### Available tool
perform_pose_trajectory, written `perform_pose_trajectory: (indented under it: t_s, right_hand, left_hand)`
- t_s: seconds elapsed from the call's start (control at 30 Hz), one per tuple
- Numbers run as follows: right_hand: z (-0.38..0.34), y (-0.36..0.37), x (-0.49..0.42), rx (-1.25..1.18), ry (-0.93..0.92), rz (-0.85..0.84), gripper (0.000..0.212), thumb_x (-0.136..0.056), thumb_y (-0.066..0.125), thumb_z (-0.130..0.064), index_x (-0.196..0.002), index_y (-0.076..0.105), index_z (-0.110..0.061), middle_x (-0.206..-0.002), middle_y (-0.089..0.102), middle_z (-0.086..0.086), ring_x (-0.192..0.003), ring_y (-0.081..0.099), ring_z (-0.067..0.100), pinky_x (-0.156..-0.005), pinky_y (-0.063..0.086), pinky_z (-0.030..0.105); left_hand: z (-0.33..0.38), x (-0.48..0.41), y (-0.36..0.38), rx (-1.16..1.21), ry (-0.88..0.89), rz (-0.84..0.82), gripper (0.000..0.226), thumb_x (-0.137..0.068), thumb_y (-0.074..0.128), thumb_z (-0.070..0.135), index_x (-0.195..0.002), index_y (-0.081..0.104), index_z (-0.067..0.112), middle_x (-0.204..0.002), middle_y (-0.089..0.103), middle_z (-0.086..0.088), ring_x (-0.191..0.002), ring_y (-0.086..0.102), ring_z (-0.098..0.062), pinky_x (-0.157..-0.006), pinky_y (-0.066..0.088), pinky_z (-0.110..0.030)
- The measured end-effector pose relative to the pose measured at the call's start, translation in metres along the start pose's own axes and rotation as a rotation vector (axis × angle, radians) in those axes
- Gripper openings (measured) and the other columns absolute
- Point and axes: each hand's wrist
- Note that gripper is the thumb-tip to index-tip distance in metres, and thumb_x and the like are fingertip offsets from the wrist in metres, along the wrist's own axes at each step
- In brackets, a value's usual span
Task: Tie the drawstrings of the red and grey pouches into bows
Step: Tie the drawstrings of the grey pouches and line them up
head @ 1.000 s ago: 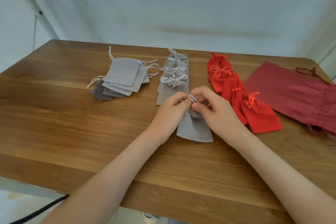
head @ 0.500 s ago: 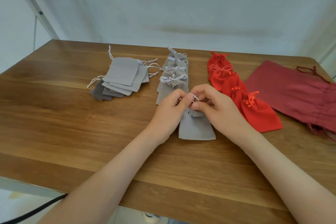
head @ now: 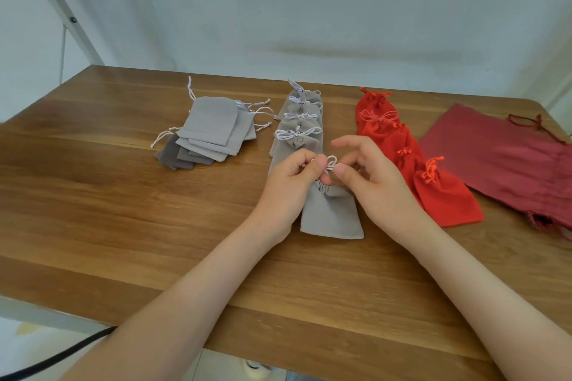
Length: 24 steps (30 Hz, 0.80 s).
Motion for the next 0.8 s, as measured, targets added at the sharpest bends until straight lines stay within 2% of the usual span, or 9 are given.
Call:
perform_pose_trajectory:
  t_s: [0.1, 0.17, 0.27, 0.4, 0.53, 0.6, 0.7, 0.73, 0.8]
  right_hand:
    - [-0.0020, 0.0001, -0.0010, -0.116, 0.039, -0.004, 0.024, -0.092, 0.055, -0.003, -0.108, 0.054, -0.021, -0.072, 0.060, -0.011, -0.068, 0.054, 0.000, -0.070, 0.045, 0.022]
    - [-0.0024, -0.0014, -0.0012, -0.257, 0.087, 0.006, 0.021, -0.092, 0.052, 0.001, -0.103, 0.053, -0.016, -0.073, 0.055, -0.005, -0.067, 0.051, 0.002, -0.066, 0.042, 0.020]
    - [-0.0012, -0.0062, -0.0030, -0.384, 0.182, 0.021, 0.022, -0.090, 0.049, 0.005, -0.096, 0.056, -0.015, -0.068, 0.052, -0.003, -0.065, 0.049, 0.008, -0.064, 0.039, 0.025]
    - [-0.0004, -0.0066, -0.0050, -0.233, 0.195, 0.024, 0.025, -0.091, 0.047, 0.004, -0.094, 0.064, -0.013, -0.063, 0.052, -0.006, -0.062, 0.049, 0.005, -0.060, 0.041, 0.018]
    - [-0.0031, -0.0011, -0.0020, -0.181, 0.124, -0.011, 0.014, -0.095, 0.052, -0.011, -0.102, 0.065, -0.011, -0.073, 0.064, -0.009, -0.065, 0.054, 0.000, -0.060, 0.043, 0.014]
    - [-0.0033, 0.0004, -0.0015, -0.107, 0.097, -0.002, 0.011, -0.093, 0.056, -0.016, -0.099, 0.066, -0.015, -0.078, 0.069, -0.004, -0.069, 0.058, 0.004, -0.065, 0.047, 0.017]
    - [0.0013, -0.0008, -0.0028, 0.028, 0.097, 0.046, 0.009, -0.089, 0.062, -0.015, -0.091, 0.067, -0.023, -0.080, 0.069, 0.003, -0.078, 0.061, 0.025, -0.077, 0.051, 0.041]
    - [0.0023, -0.0023, -0.0033, 0.056, 0.106, 0.066, 0.010, -0.089, 0.062, -0.014, -0.088, 0.066, -0.023, -0.079, 0.067, 0.002, -0.077, 0.061, 0.025, -0.078, 0.051, 0.045]
    - [0.0047, -0.0065, -0.0047, 0.091, 0.106, 0.125, 0.011, -0.090, 0.061, -0.013, -0.086, 0.065, -0.022, -0.076, 0.063, -0.009, -0.074, 0.058, 0.012, -0.076, 0.050, 0.044]
  left_hand:
    - [-0.0001, -0.0015, -0.0018, 0.070, -0.041, 0.021, 0.031, -0.096, 0.053, 0.024, -0.068, 0.064, 0.020, -0.081, 0.064, -0.002, -0.086, 0.057, -0.019, -0.088, 0.044, -0.041]
    - [0.0021, -0.0008, -0.0016, 0.173, -0.084, 0.035, 0.028, -0.096, 0.053, 0.021, -0.070, 0.065, 0.016, -0.081, 0.063, -0.004, -0.083, 0.057, -0.019, -0.082, 0.046, -0.036]
    - [0.0049, -0.0014, -0.0011, 0.325, -0.147, 0.051, 0.024, -0.096, 0.052, 0.017, -0.078, 0.064, 0.006, -0.077, 0.066, 0.002, -0.080, 0.060, -0.012, -0.079, 0.049, -0.029]
    - [0.0041, -0.0014, 0.0004, 0.279, -0.152, 0.056, 0.023, -0.095, 0.054, 0.018, -0.080, 0.066, 0.004, -0.076, 0.067, 0.000, -0.083, 0.061, -0.014, -0.086, 0.048, -0.035]
    - [0.0028, -0.0003, 0.0012, 0.176, -0.138, 0.036, 0.025, -0.095, 0.055, 0.020, -0.084, 0.067, 0.000, -0.086, 0.069, -0.009, -0.084, 0.062, -0.022, -0.082, 0.048, -0.039]
    - [0.0038, 0.0004, 0.0017, 0.141, -0.119, 0.014, 0.026, -0.095, 0.055, 0.021, -0.074, 0.066, 0.011, -0.083, 0.068, -0.007, -0.082, 0.062, -0.021, -0.078, 0.048, -0.036]
    - [0.0057, 0.0017, 0.0027, 0.144, -0.102, -0.009, 0.027, -0.095, 0.054, 0.024, -0.070, 0.063, 0.017, -0.084, 0.067, -0.007, -0.081, 0.062, -0.019, -0.077, 0.047, -0.033]
    - [0.0062, 0.0020, 0.0028, 0.133, -0.090, -0.009, 0.026, -0.095, 0.053, 0.025, -0.073, 0.063, 0.017, -0.084, 0.066, -0.006, -0.082, 0.061, -0.017, -0.079, 0.047, -0.033]
    - [0.0061, 0.0024, 0.0030, 0.095, -0.061, -0.010, 0.021, -0.097, 0.050, 0.024, -0.083, 0.065, 0.019, -0.083, 0.066, 0.001, -0.082, 0.061, -0.011, -0.083, 0.045, -0.031]
Point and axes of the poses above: each hand's wrist, its own x-axis away from the middle knuckle, its own y-axis out of the palm, z = x × y
